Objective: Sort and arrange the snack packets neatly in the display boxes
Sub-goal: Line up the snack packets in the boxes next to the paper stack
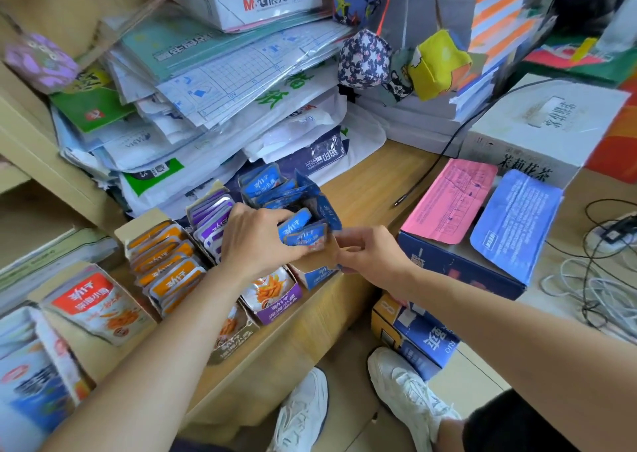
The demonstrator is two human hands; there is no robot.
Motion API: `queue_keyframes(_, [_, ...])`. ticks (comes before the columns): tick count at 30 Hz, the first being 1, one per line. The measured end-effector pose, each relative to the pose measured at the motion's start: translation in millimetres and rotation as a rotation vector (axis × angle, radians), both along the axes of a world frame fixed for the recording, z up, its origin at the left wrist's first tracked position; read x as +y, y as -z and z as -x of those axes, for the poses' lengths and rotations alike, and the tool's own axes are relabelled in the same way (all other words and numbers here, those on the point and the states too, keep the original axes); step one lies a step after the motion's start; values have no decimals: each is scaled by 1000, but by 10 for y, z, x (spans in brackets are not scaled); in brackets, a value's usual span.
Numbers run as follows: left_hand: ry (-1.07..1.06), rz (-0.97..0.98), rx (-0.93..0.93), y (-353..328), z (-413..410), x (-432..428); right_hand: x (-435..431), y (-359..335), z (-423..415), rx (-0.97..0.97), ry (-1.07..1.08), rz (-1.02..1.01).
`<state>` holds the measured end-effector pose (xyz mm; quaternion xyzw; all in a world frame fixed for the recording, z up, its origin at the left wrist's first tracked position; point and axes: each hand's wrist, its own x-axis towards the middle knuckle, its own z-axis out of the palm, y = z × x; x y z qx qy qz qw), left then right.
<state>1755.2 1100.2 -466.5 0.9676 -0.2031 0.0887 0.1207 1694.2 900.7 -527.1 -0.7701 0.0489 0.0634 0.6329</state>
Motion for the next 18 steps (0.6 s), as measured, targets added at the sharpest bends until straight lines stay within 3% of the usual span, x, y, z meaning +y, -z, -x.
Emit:
queue_keyframes(12, [108, 199, 387, -208, -127, 64, -37, -47, 22, -30, -14, 37])
queue_keyframes(18, [32, 129, 199, -124, 49, 39, -12, -182, 5, -226, 110, 171])
